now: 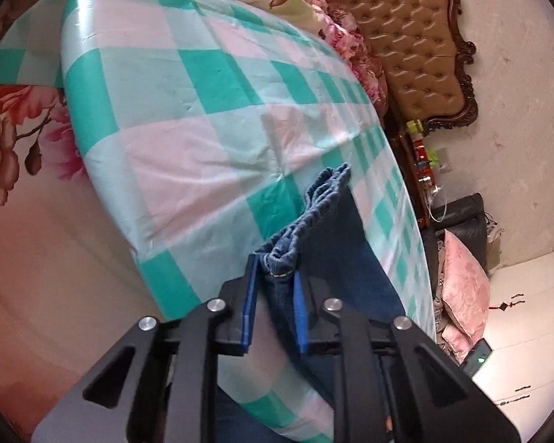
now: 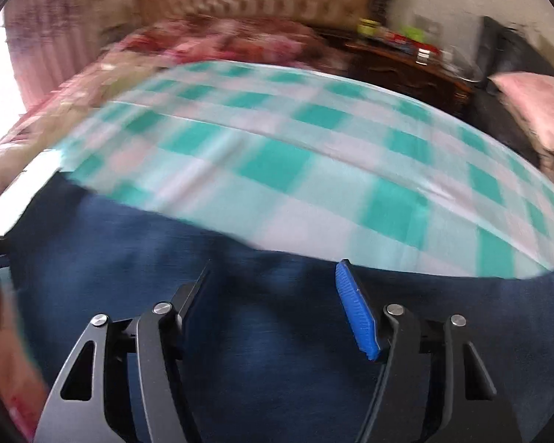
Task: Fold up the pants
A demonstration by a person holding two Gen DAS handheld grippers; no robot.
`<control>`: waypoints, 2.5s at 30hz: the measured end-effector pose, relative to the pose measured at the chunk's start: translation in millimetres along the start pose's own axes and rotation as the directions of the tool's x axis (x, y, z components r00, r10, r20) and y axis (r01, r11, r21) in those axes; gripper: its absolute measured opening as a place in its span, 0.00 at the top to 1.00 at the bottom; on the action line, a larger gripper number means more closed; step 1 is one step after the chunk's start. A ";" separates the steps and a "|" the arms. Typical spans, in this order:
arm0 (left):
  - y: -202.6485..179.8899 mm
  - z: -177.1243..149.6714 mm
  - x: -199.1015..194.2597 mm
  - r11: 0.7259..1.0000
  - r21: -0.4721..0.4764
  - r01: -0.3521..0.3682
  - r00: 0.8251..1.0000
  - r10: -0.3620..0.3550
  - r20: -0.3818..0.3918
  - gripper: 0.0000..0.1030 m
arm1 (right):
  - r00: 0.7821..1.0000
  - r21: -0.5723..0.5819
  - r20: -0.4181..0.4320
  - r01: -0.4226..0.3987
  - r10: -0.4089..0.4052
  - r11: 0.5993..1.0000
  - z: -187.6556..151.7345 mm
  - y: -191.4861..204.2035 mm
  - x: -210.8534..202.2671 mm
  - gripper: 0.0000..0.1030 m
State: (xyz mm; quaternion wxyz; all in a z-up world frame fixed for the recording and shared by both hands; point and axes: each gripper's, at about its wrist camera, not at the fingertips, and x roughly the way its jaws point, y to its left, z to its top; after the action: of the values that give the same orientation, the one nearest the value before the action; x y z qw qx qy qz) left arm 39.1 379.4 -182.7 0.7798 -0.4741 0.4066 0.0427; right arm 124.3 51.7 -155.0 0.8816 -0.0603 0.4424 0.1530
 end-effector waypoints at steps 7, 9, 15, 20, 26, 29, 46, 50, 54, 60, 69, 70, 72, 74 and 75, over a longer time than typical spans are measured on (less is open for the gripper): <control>-86.4 -45.7 -27.4 0.866 0.451 -0.214 0.967 0.123 0.223 0.87 | 0.862 0.081 -0.167 -0.471 0.478 0.878 31.2 67.4 -1.0 0.17; -113.9 -69.7 -26.4 0.773 0.563 -0.294 0.945 0.148 0.291 0.87 | 0.794 0.179 -0.175 -0.556 0.583 0.811 45.0 71.1 -1.4 0.12; -168.3 -161.9 2.6 0.360 0.759 -0.543 0.838 0.165 0.521 0.87 | 0.556 0.441 -0.188 -0.688 0.809 0.576 75.8 69.7 10.7 0.12; -179.2 -229.5 33.4 0.082 0.785 -0.614 0.788 0.118 0.604 0.87 | 0.540 0.471 -0.217 -0.671 0.813 0.572 64.8 59.7 14.7 0.12; -166.9 -297.8 55.9 -0.151 0.823 -0.548 0.827 0.050 0.560 0.85 | 0.576 0.549 -0.204 -0.602 0.792 0.580 23.3 17.2 24.4 0.11; -160.5 -301.8 61.0 -0.160 0.820 -0.549 0.826 0.049 0.562 0.79 | 0.583 0.583 -0.211 -0.570 0.785 0.580 6.0 4.7 36.4 0.20; -188.7 -273.6 56.5 -0.133 0.823 -0.553 0.829 0.013 0.559 0.81 | 0.578 0.550 -0.191 -0.606 0.793 0.574 25.7 -24.7 1.8 0.87; -215.1 -297.8 49.5 -0.104 0.840 -0.532 0.847 -0.052 0.529 0.81 | 0.640 0.515 -0.174 -0.589 0.749 0.623 24.5 -57.9 -27.1 0.87; -232.5 -334.9 69.8 -0.140 0.868 -0.477 0.879 -0.079 0.470 0.81 | 0.697 0.526 -0.170 -0.533 0.697 0.662 -3.2 -102.2 -36.4 0.87; -243.9 -368.1 101.8 -0.173 0.890 -0.421 0.907 -0.061 0.417 0.82 | 0.740 0.603 -0.157 -0.453 0.654 0.657 -44.1 -144.4 -17.9 0.53; -273.0 -402.8 104.1 -0.199 0.884 -0.424 0.905 -0.123 0.406 0.82 | 0.745 0.551 -0.060 -0.530 0.664 0.645 -37.4 -166.1 -48.4 0.78; -275.9 -406.2 104.3 -0.202 0.882 -0.426 0.904 -0.129 0.408 0.82 | 0.750 0.538 -0.051 -0.535 0.659 0.651 -34.4 -170.0 -54.0 0.79; -285.2 -416.4 108.6 -0.208 0.883 -0.421 0.906 -0.142 0.399 0.82 | 0.767 0.524 -0.048 -0.527 0.640 0.669 -31.1 -179.8 -60.4 0.81; -292.8 -425.9 115.4 -0.212 0.889 -0.406 0.912 -0.154 0.380 0.82 | 0.794 0.526 -0.048 -0.495 0.606 0.692 -31.8 -189.3 -63.0 0.82; -296.3 -429.6 121.2 -0.210 0.898 -0.387 0.920 -0.151 0.361 0.82 | 0.803 0.523 -0.046 -0.487 0.594 0.699 -36.3 -194.2 -65.8 0.82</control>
State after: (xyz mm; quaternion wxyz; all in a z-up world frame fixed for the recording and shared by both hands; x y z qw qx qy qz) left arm -1.2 -153.9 -150.1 0.9035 0.3625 0.1889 -0.1291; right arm 122.4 -155.0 -129.9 0.7301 0.2808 0.5552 0.2825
